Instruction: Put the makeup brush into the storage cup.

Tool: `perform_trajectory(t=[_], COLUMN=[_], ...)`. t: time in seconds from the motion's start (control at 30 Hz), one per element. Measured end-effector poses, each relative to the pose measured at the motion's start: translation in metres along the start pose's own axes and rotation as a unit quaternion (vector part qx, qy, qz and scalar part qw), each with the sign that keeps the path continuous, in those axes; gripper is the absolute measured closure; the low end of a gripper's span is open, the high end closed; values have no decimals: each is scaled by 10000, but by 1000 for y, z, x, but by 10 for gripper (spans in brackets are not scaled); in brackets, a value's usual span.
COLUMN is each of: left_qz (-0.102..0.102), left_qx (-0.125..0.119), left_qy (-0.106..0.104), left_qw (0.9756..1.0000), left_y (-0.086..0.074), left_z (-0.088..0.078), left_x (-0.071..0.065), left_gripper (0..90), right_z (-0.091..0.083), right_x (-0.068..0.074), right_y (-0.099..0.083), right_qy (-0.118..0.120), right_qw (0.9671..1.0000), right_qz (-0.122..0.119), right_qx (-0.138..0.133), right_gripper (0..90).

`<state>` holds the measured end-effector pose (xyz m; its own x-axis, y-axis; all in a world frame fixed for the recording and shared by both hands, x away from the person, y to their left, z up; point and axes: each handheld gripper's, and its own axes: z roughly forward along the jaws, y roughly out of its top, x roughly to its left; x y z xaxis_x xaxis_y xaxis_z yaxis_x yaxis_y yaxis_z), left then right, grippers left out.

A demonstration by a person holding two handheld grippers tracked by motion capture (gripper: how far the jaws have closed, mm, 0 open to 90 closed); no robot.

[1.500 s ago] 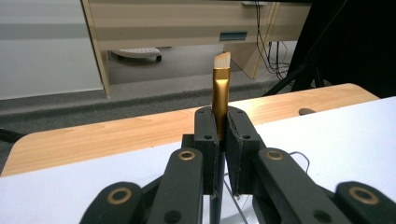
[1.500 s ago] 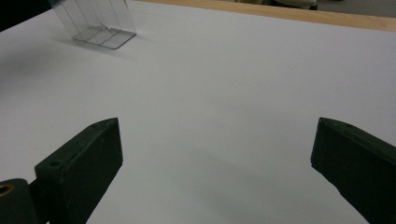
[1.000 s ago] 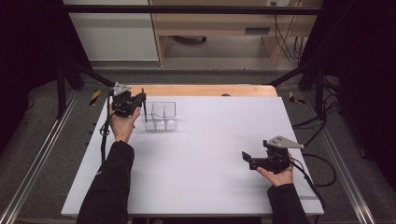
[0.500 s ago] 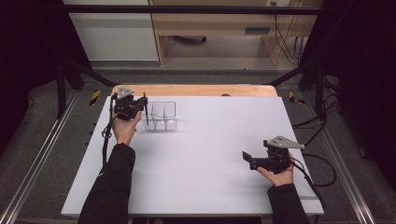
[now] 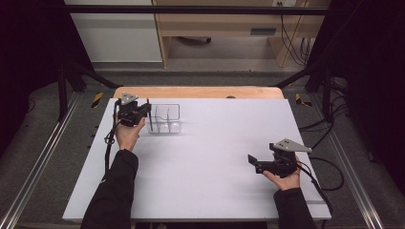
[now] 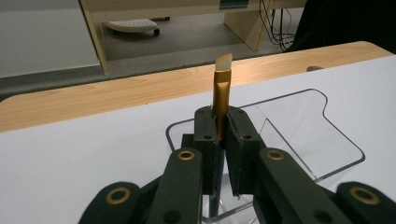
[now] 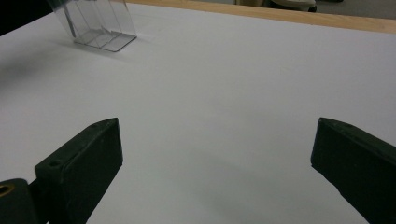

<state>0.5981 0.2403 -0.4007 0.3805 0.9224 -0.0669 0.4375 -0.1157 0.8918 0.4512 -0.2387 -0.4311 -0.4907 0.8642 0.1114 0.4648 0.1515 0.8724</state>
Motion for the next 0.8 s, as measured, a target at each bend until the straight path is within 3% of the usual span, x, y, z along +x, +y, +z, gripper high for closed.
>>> perform_trajectory(t=[0.07,0.33,0.57,0.8], left_qz=[23,-50,-26,78], left_qx=[3,-160,-307,-343], left_qy=[7,7,-42,-261], left_qw=[10000,9999,9995,9990], left_y=[0,4,5,1], left_z=[-1,-16,-39,-67], left_x=[0,1,-3,-9], left_gripper=[816,632,500,403], right_z=[0,-1,-4,-5], right_x=[0,1,1,1], right_y=[0,1,4,4], right_qy=[5,4,-3,-21], right_qw=[10000,10000,10000,9999], right_qz=[-2,13,-9,-56], right_qx=[-15,-22,-83,-85], right_gripper=[27,27,27,25])
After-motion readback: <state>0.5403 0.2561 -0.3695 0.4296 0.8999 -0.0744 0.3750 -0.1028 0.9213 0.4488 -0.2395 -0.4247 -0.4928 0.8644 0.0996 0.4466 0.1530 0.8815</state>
